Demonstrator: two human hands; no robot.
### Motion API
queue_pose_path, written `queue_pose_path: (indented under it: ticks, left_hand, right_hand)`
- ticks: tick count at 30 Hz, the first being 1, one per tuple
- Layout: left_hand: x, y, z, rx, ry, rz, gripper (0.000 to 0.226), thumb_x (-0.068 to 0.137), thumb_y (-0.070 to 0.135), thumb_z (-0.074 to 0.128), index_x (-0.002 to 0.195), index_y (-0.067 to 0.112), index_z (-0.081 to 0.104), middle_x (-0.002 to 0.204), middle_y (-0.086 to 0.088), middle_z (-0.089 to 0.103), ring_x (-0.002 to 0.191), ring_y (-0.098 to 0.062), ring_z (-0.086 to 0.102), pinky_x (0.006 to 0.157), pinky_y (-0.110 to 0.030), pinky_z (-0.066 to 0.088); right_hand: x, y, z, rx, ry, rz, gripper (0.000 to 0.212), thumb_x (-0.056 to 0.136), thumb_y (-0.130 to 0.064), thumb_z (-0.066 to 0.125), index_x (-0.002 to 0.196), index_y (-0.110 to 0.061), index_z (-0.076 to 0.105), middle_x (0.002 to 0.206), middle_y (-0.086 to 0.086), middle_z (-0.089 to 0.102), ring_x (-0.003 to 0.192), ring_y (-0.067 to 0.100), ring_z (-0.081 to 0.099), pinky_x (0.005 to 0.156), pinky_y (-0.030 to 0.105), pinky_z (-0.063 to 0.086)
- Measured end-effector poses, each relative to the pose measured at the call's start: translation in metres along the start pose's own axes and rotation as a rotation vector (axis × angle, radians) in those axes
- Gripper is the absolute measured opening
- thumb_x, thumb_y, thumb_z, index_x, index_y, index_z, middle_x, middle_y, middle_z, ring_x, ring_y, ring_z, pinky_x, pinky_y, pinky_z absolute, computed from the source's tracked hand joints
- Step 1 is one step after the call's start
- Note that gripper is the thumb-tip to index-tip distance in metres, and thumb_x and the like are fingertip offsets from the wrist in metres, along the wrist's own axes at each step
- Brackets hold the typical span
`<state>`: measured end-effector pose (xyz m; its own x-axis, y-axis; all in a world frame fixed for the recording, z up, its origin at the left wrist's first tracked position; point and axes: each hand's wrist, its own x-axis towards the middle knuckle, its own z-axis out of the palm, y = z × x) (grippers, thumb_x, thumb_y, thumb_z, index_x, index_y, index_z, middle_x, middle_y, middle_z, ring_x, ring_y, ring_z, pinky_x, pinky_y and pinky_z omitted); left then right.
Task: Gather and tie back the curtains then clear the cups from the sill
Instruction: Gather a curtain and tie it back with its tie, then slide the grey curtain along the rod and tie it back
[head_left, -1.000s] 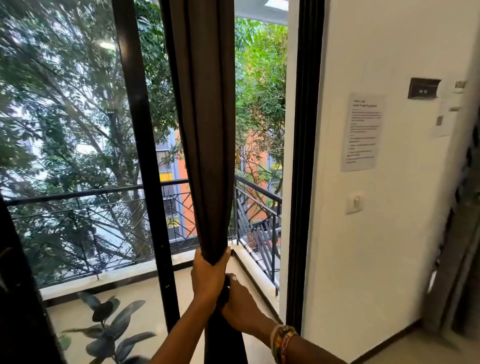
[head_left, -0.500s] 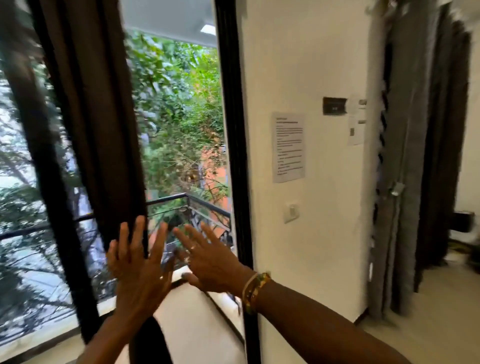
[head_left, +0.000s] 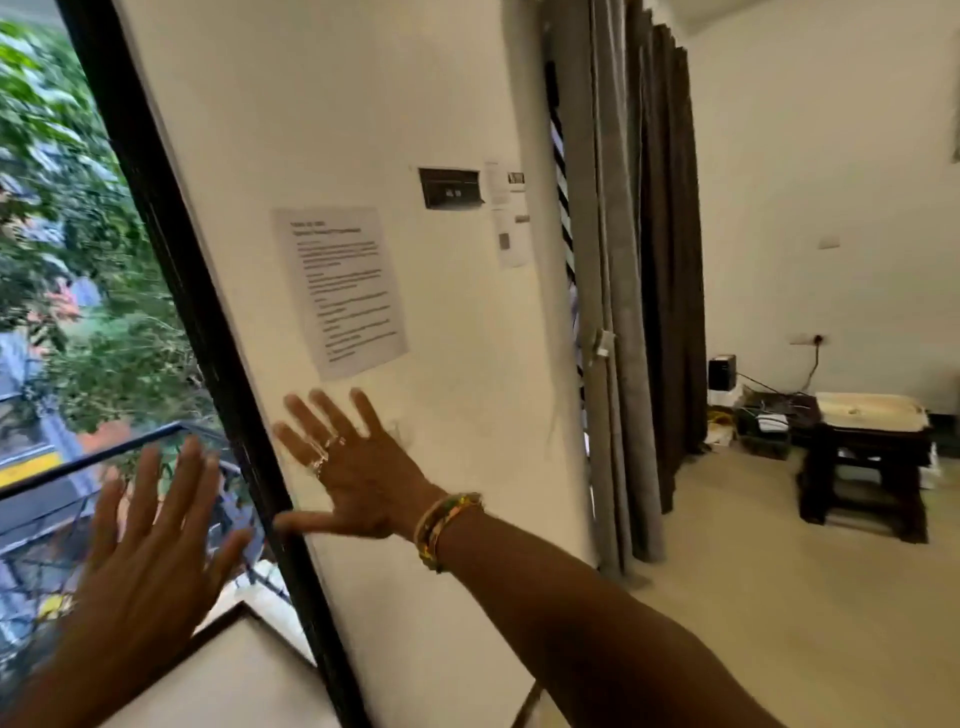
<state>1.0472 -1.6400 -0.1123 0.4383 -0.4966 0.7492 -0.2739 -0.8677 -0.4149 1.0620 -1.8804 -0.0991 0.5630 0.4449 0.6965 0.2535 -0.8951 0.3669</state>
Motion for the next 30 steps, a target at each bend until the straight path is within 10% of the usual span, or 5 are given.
queue_pose_path:
  ticks: [7,14,30]
  left_hand:
    - [0.105,0.064,0.039,-0.048,0.076,0.105,0.064,0.096,0.031,0.04,0.15,-0.001,0.032,0.16,-0.021,0.022,0.149,-0.043,0.014,0.118,-0.061,0.013]
    - [0.121,0.071,0.068,-0.018,0.017,0.069,0.068,0.103,0.038,0.037,0.156,0.004,0.012,0.164,-0.017,-0.002,0.151,-0.037,-0.008,0.121,-0.057,0.006]
    - [0.021,-0.084,0.038,0.074,-0.077,-0.069,0.07,0.097,0.054,0.045,0.152,0.011,0.034,0.161,-0.014,0.023,0.15,-0.037,0.016,0.117,-0.059,0.017]
  right_hand:
    - [0.004,0.07,0.029,0.108,0.262,0.122,0.083,0.093,-0.066,0.043,0.153,-0.009,0.032,0.162,0.017,0.019,0.152,0.035,0.01,0.118,0.062,0.01]
    - [-0.001,0.093,0.05,-0.028,0.118,0.078,0.091,0.094,-0.072,0.033,0.157,-0.008,0.019,0.164,0.018,0.008,0.152,0.036,0.002,0.119,0.062,0.008]
    - [0.082,-0.048,0.054,0.112,0.155,-0.159,0.092,0.091,-0.076,0.023,0.156,-0.011,0.025,0.165,0.015,0.009,0.152,0.036,0.008,0.118,0.063,0.011]
